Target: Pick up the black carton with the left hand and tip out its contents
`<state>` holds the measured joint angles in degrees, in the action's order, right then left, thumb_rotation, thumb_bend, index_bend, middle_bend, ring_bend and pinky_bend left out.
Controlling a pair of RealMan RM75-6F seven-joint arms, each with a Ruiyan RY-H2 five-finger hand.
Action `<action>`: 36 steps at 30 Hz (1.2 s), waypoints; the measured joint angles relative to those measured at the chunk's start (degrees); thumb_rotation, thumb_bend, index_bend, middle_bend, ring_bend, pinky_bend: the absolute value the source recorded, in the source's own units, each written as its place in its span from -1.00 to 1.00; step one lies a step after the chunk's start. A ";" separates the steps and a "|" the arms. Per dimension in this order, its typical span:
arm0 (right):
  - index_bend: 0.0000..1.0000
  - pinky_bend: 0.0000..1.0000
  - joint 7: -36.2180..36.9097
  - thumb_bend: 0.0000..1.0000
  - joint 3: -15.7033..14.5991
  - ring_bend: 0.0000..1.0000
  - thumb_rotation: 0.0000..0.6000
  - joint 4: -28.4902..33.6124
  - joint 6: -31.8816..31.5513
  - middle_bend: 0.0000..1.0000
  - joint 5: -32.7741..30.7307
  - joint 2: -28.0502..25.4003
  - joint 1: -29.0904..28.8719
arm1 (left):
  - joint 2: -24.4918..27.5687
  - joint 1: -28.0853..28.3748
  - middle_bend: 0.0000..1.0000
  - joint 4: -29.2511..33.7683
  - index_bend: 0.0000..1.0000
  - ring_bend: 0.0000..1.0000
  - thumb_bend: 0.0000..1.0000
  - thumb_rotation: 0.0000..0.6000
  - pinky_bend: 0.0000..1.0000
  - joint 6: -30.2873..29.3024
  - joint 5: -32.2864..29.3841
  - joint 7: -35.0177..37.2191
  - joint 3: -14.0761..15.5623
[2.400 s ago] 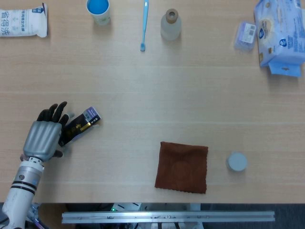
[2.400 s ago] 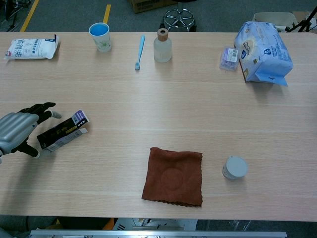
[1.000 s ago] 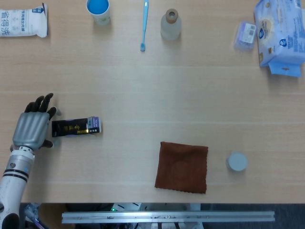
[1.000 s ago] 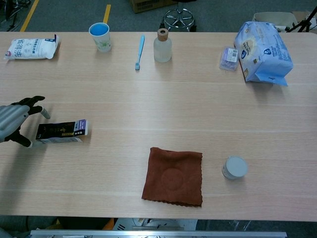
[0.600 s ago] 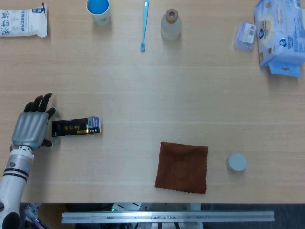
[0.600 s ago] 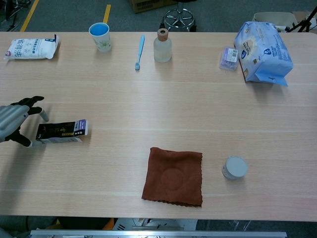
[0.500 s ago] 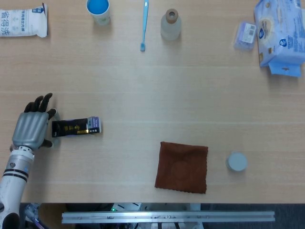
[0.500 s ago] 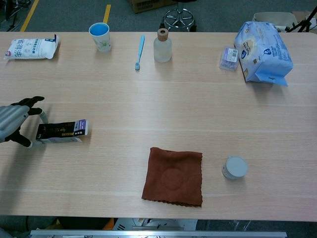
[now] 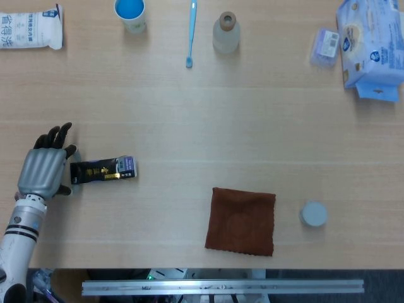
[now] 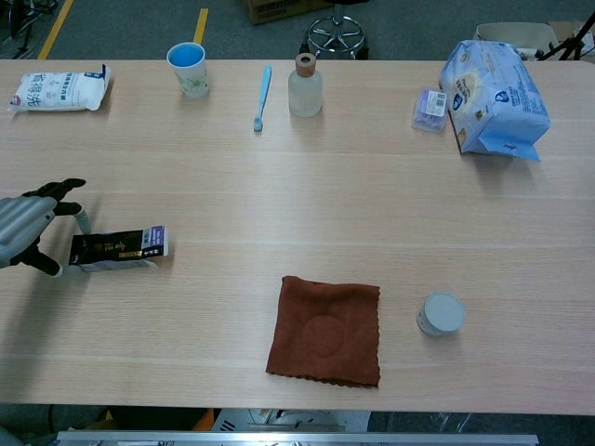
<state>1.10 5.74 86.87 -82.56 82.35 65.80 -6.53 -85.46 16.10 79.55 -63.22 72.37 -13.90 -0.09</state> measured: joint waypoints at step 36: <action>-0.73 -0.54 -0.30 -0.59 0.19 -0.74 1.00 0.69 -0.59 -0.57 0.70 -0.33 -0.01 | 9.96 2.43 -0.91 10.16 0.14 -0.99 -0.72 1.00 -0.74 -9.14 7.72 -18.63 -1.35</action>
<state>0.80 5.93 87.56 -83.15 83.05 65.47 -6.54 -75.50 18.53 89.71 -72.35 80.10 -32.54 -1.43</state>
